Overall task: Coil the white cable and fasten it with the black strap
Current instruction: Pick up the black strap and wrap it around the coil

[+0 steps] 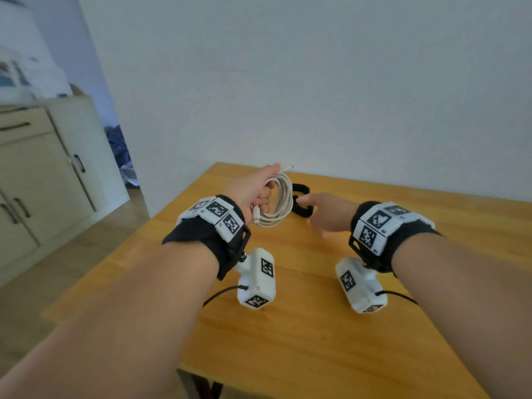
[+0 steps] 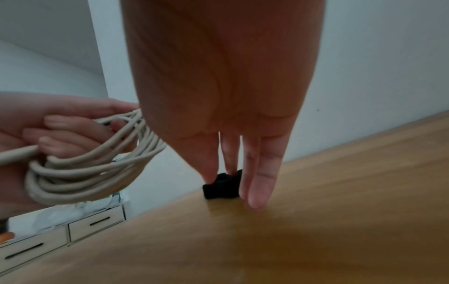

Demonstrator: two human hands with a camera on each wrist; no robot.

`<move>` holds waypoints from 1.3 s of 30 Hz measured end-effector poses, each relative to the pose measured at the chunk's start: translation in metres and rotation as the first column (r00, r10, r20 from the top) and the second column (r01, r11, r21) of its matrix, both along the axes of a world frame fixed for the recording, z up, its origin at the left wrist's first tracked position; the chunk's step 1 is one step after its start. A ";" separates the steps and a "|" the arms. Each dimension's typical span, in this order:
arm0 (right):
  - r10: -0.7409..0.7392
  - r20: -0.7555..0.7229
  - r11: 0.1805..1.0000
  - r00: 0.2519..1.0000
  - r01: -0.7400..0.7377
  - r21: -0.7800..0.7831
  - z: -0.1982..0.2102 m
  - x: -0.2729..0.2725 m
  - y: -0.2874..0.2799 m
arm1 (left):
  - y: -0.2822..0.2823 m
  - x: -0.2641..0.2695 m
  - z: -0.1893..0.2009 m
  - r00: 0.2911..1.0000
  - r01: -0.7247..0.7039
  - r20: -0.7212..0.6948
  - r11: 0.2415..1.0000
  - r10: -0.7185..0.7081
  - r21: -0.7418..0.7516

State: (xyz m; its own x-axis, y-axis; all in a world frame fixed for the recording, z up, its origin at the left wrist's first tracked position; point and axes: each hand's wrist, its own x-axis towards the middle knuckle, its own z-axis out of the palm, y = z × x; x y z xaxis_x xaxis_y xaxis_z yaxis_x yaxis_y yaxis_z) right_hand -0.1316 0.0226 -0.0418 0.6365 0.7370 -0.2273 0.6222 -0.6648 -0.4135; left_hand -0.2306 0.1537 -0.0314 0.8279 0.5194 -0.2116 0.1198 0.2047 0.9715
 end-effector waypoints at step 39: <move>-0.234 -0.424 0.544 0.875 0.479 0.689 0.028 0.003 -0.187 | -0.160 0.041 0.006 0.978 0.178 0.060 0.949 -0.200 0.261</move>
